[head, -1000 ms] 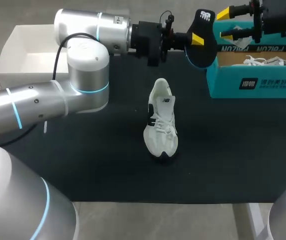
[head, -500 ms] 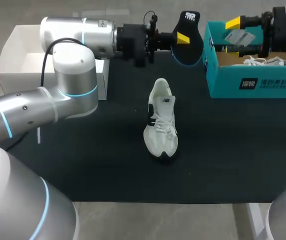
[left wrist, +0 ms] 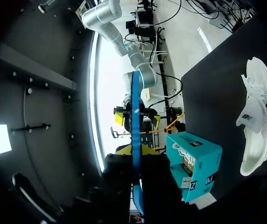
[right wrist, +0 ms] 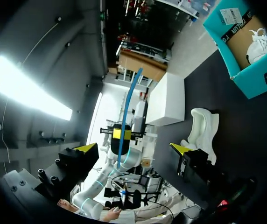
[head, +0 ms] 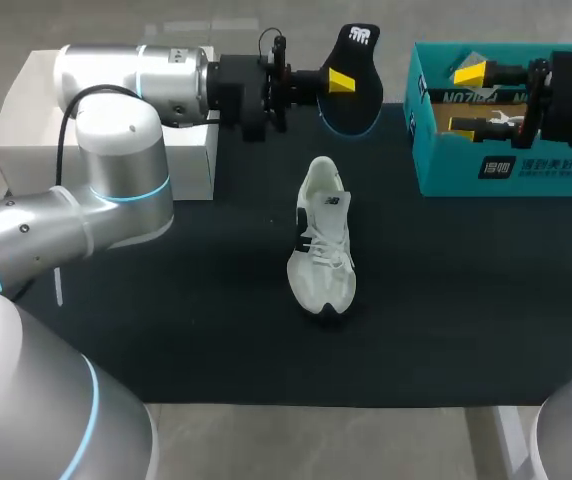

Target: Take the shoe out of the shoebox, open the shoe tongue, remove and reinsert the insole, then place the shoe into the shoebox

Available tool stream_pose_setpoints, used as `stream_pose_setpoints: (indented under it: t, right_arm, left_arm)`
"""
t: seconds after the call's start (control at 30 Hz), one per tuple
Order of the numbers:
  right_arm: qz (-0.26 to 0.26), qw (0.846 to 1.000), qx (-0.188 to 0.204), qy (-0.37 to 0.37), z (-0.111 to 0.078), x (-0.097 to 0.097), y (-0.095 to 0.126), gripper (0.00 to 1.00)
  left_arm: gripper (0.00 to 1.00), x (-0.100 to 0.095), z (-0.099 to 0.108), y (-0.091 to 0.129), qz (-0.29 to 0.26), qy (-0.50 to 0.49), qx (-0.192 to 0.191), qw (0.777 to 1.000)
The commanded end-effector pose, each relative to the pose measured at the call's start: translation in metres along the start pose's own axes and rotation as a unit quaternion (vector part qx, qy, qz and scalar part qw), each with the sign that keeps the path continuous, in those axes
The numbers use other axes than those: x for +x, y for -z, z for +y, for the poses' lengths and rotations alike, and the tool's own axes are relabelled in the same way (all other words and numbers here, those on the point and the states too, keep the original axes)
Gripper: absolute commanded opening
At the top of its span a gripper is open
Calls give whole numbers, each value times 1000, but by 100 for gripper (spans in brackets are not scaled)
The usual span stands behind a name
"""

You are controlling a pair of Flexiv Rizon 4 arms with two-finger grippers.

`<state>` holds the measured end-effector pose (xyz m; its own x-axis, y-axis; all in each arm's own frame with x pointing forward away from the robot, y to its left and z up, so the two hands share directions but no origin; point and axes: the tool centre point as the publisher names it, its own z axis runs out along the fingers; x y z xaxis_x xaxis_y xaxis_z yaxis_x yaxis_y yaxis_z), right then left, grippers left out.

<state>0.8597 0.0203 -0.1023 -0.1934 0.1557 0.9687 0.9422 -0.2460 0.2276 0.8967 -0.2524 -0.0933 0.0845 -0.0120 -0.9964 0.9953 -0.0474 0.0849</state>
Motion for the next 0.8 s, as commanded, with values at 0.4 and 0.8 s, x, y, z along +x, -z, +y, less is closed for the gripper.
stream_pose_setpoints:
  t: [0.4, 0.8]
  right_arm:
    - [-2, 1000, 0, -1, 1, 1, -2, 100]
    - [-2, 1000, 0, -1, 1, 1, -2, 100]
  left_arm:
    - [0, -1, 0, 4, 16, 9, -7, 1000]
    - [0, -1, 0, 4, 16, 9, -7, 1000]
